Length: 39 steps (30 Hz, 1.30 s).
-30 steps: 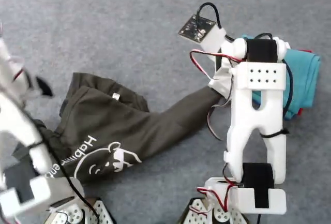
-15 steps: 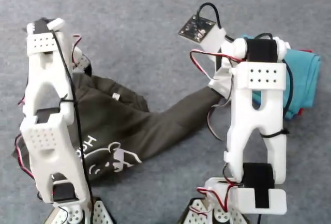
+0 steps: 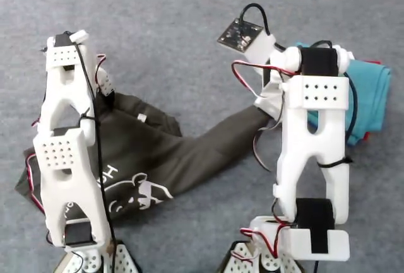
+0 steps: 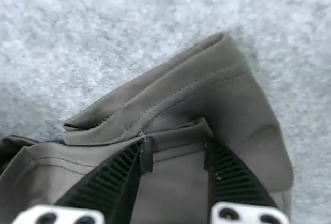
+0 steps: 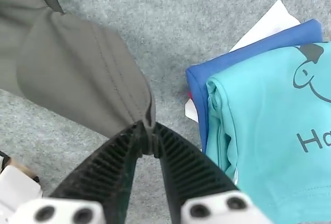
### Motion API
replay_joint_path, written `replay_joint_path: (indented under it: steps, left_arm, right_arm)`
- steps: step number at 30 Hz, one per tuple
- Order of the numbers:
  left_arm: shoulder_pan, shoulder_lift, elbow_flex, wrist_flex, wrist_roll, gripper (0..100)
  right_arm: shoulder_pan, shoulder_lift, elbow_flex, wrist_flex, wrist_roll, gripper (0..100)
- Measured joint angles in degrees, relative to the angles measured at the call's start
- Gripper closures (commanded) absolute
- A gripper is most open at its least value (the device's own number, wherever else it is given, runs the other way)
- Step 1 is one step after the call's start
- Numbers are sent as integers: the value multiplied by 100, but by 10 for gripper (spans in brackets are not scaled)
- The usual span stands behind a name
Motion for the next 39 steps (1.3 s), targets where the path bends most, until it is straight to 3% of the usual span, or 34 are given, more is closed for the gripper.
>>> replay_joint_path:
  steps: [26, 32, 39]
  left_arm:
    - [193, 501, -211, 0, 404, 824]
    - [141, 642, -387, 0, 422, 886]
    - [44, 651, -369, 0, 422, 891]
  right_arm:
    - [0, 0, 0, -18, 0, 985]
    - [0, 0, 0, -18, 0, 985]
    - [0, 0, 0, -18, 0, 985]
